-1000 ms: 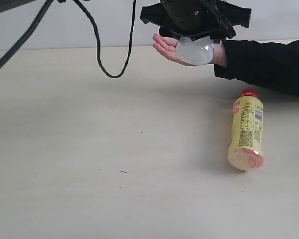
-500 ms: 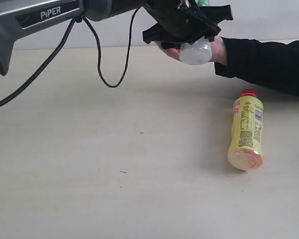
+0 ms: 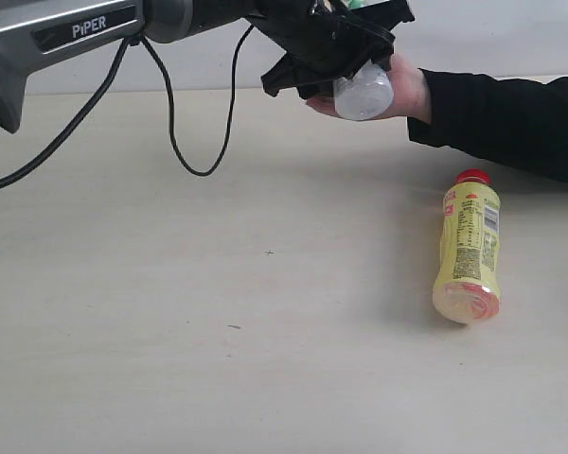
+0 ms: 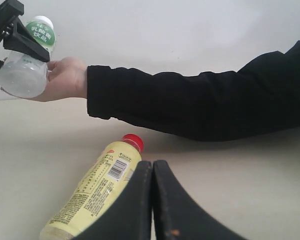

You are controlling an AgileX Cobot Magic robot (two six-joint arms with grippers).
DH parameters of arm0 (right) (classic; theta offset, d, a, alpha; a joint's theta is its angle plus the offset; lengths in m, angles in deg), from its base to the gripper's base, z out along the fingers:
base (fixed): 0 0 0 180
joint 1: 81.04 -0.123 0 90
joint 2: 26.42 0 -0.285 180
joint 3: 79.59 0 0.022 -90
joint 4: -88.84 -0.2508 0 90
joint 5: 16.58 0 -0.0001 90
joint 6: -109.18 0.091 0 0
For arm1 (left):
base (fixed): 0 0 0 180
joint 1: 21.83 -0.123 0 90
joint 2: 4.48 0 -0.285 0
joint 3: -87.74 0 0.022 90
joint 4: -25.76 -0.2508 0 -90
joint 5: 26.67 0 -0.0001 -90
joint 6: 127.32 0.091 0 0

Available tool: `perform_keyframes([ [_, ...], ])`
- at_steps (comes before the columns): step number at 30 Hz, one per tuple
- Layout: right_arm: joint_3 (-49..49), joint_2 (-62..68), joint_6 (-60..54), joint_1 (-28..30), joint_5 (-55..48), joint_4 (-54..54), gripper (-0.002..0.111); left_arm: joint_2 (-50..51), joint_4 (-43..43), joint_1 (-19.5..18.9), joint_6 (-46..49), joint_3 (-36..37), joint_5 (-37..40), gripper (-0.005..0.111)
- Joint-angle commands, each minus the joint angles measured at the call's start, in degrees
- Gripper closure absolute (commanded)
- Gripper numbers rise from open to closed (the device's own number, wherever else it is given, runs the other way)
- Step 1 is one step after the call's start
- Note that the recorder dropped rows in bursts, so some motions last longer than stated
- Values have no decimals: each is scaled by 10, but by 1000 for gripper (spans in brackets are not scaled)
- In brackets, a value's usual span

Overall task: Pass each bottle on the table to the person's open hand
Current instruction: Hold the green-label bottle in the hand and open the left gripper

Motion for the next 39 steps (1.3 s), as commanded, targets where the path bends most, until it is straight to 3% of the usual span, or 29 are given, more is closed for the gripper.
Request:
perform_keyframes([
  [1, -3, -4, -3, 3, 2, 0, 108, -1, 143, -17, 86, -6, -17, 107],
  [5, -3, -4, -3, 3, 2, 0, 108, 8, 276, -40, 148, -6, 8, 107],
  [12, -3, -4, -3, 3, 2, 0, 108, 14, 327, -53, 156, -6, 15, 104],
  [15, -3, -4, -3, 3, 2, 0, 108, 14, 336, -53, 154, -6, 11, 93],
  [24, -3, -4, -3, 3, 2, 0, 108, 14, 344, -53, 154, -6, 10, 41],
  [27, -3, -4, -3, 3, 2, 0, 108, 14, 349, -53, 156, -6, 10, 29],
  [39, -3, -4, -3, 3, 2, 0, 108, 11, 352, -53, 185, -6, 47, 25],
])
